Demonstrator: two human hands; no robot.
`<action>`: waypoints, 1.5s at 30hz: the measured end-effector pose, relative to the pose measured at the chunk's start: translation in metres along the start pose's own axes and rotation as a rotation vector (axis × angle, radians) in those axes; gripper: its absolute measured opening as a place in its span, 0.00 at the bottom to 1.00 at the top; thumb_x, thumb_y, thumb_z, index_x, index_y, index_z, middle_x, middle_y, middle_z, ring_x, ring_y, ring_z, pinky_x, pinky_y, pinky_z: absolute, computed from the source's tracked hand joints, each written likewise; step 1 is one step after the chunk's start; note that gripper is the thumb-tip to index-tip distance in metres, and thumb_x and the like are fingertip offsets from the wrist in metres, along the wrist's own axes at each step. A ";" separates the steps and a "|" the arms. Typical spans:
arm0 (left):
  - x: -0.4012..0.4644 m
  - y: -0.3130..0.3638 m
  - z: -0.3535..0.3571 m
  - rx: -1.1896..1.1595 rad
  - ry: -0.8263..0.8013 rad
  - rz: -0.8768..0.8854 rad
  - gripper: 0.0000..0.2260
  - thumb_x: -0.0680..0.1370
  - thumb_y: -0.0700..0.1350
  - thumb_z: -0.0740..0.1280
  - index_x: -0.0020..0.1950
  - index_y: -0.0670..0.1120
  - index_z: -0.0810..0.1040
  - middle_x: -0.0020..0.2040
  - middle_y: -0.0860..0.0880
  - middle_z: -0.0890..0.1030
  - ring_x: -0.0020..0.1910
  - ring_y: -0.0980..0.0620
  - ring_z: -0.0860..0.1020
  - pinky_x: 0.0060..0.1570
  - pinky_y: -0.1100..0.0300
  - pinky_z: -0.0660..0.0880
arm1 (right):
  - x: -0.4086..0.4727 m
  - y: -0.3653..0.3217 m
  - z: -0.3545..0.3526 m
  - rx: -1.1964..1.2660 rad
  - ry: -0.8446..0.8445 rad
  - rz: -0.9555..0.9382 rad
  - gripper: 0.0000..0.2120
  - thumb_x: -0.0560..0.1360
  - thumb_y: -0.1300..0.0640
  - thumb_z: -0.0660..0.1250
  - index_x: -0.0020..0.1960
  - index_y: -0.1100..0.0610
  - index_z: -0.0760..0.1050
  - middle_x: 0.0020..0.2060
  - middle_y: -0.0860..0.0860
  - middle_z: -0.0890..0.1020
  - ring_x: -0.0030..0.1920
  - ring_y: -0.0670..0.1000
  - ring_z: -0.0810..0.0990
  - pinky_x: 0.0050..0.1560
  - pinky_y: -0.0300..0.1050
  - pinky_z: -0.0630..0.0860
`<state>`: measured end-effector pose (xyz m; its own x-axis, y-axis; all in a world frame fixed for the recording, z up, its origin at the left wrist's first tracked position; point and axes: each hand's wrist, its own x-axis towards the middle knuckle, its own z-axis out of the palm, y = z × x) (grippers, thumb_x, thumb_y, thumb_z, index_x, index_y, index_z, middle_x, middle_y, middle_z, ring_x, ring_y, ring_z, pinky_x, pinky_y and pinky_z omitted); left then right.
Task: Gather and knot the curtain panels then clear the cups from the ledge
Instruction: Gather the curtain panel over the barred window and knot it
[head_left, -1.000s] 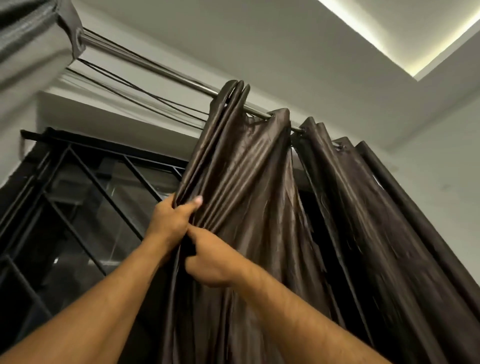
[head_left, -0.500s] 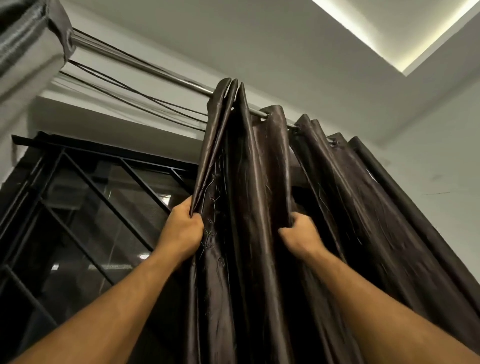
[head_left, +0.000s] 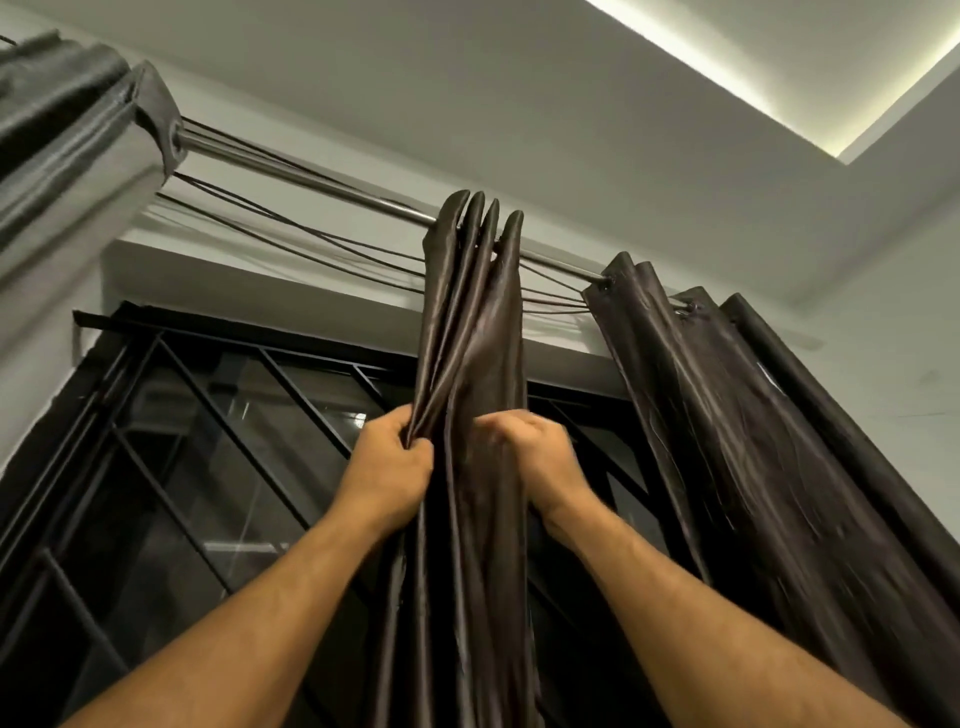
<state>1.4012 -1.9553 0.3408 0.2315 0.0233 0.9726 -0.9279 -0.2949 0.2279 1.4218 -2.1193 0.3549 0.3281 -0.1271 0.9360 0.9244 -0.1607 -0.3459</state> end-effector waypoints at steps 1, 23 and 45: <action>-0.001 0.001 0.004 0.011 -0.018 -0.014 0.17 0.79 0.31 0.60 0.55 0.49 0.84 0.45 0.51 0.87 0.44 0.51 0.85 0.47 0.58 0.79 | 0.011 0.011 -0.010 0.012 0.086 0.044 0.18 0.74 0.54 0.74 0.60 0.61 0.82 0.56 0.60 0.84 0.51 0.49 0.82 0.59 0.48 0.79; -0.012 0.008 0.014 -0.171 -0.012 -0.091 0.23 0.81 0.39 0.57 0.74 0.53 0.75 0.65 0.50 0.82 0.64 0.51 0.80 0.68 0.49 0.75 | 0.022 -0.035 0.040 -0.200 -0.189 -0.135 0.07 0.81 0.64 0.62 0.52 0.55 0.76 0.44 0.52 0.81 0.46 0.52 0.79 0.47 0.42 0.76; -0.279 -0.050 0.044 -0.051 0.075 -0.439 0.17 0.77 0.34 0.71 0.55 0.54 0.72 0.50 0.49 0.83 0.43 0.58 0.84 0.46 0.58 0.82 | -0.263 0.074 -0.038 -0.395 -0.230 -0.041 0.16 0.80 0.61 0.69 0.66 0.53 0.76 0.57 0.46 0.81 0.53 0.41 0.81 0.59 0.48 0.80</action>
<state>1.3955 -1.9892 0.0565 0.5863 0.2051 0.7837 -0.7603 -0.1945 0.6197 1.3966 -2.1345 0.0812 0.3683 0.1008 0.9242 0.8076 -0.5272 -0.2643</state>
